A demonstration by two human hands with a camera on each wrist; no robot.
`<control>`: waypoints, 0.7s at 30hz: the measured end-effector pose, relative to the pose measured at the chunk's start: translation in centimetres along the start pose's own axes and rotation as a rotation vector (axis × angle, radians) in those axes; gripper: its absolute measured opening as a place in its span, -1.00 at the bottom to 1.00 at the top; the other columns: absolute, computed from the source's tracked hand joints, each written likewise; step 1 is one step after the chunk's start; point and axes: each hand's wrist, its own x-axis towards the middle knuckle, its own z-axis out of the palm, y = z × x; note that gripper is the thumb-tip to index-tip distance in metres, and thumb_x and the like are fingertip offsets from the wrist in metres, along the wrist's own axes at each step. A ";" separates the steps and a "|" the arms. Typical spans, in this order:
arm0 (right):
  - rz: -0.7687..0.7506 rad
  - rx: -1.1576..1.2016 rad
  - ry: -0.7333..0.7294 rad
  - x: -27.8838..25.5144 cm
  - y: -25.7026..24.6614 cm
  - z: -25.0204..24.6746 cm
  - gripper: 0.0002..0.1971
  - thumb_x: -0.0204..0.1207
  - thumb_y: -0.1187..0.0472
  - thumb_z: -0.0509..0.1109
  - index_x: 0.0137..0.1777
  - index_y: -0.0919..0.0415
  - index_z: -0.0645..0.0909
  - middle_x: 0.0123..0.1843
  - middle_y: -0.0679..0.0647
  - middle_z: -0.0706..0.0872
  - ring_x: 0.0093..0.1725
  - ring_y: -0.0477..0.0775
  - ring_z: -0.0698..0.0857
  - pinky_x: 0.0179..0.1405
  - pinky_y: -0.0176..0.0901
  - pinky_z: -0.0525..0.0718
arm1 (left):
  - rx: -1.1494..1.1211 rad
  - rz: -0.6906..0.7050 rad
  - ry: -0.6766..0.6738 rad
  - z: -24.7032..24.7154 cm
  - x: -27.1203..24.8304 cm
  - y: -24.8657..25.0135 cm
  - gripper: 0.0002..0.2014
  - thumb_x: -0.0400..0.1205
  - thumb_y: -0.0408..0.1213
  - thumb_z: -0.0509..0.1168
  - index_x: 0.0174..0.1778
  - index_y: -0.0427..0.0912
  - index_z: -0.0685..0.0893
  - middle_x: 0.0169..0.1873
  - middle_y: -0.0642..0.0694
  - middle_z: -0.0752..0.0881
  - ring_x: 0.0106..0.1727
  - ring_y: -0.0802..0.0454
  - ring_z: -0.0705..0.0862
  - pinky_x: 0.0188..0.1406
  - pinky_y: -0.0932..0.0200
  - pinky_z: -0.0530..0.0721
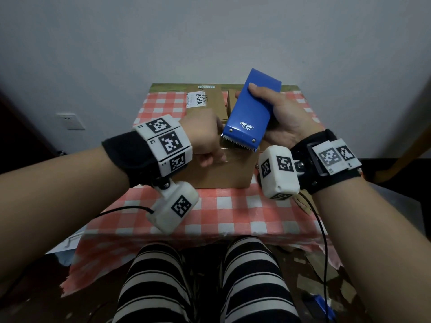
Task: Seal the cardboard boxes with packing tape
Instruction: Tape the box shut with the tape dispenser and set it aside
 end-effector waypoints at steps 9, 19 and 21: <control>-0.002 0.007 0.002 -0.5 -0.1 -0.1 -0.92 0.63 0.26 0.37 0.00 0.29 0.62 -0.14 0.16 0.79 -0.20 0.08 0.79 -0.03 0.01 0.80 | 0.388 0.090 0.163 -0.2 1.3 0.2 -0.13 0.19 -0.12 0.70 0.43 -0.04 0.49 0.31 -0.19 0.44 0.31 -0.19 0.46 0.23 -0.05 0.58; -0.011 0.006 0.004 -0.8 0.1 0.1 -0.91 0.64 0.26 0.36 -0.06 0.28 0.62 -0.16 0.15 0.78 -0.18 0.08 0.78 -0.01 0.00 0.79 | 0.070 0.141 0.106 0.4 1.9 -0.7 -0.18 0.15 -0.07 0.71 0.30 -0.08 0.50 0.18 -0.02 0.63 0.18 -0.02 0.61 0.27 -0.08 0.60; -0.011 -0.009 0.001 -0.9 0.1 0.1 -0.91 0.64 0.25 0.36 -0.06 0.27 0.63 -0.15 0.14 0.78 -0.18 0.08 0.77 -0.01 0.00 0.79 | 0.054 0.151 0.119 0.7 2.0 -1.0 -0.16 0.15 -0.08 0.71 0.34 -0.09 0.51 0.18 0.01 0.63 0.17 -0.01 0.61 0.26 -0.06 0.61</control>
